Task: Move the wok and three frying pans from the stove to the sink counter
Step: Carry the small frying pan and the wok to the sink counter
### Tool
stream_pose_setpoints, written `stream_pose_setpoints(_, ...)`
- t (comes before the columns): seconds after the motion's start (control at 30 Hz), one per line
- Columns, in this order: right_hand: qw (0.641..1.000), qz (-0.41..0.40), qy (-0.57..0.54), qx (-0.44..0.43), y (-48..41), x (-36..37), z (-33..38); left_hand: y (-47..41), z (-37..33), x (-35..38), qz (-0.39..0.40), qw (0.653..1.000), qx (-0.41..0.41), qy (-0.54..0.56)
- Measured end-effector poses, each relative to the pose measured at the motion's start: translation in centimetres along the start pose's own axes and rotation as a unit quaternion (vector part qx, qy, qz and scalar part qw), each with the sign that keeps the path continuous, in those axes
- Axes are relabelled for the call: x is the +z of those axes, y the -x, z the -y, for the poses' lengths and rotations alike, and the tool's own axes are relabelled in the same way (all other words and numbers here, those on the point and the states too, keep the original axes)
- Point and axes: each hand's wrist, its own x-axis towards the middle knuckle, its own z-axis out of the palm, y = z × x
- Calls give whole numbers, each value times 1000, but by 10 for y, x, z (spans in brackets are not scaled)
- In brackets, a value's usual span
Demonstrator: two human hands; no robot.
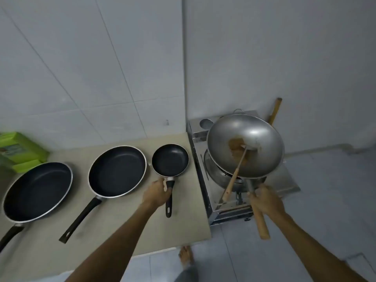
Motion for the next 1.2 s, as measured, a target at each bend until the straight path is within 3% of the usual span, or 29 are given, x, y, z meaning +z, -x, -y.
stream_pose_setpoints(0.17, 996, 0, -67, 54, -6, 24, -13, -18, 25, 43, 63, 993, -100, 21)
stream_pose_setpoints(0.33, 990, 8, -126, 70, -8, 38, -21, -38, 38, 74, 98, 982, -142, 73)
stream_pose_setpoints(0.7, 975, 13, -194, 110, -16, 42, -13, -69, 34, 103, 32, 971, -157, 180)
stream_pose_setpoints(0.83, 963, 25, -232, 136, -21, 48, -15, -74, 33, 112, 46, 916, -193, 349)
stream_pose_setpoints(1.07, 911, 82, -352, 200, -30, 54, -17, -75, 33, 108, 73, 849, -197, 484)
stream_pose_setpoints(1.13, 880, 104, -411, 215, -32, 53, -17, -74, 34, 105, 85, 838, -197, 502)
stream_pose_setpoints(1.2, 827, 138, -490, 239, -31, 52, -17, -73, 35, 99, 94, 828, -198, 515)
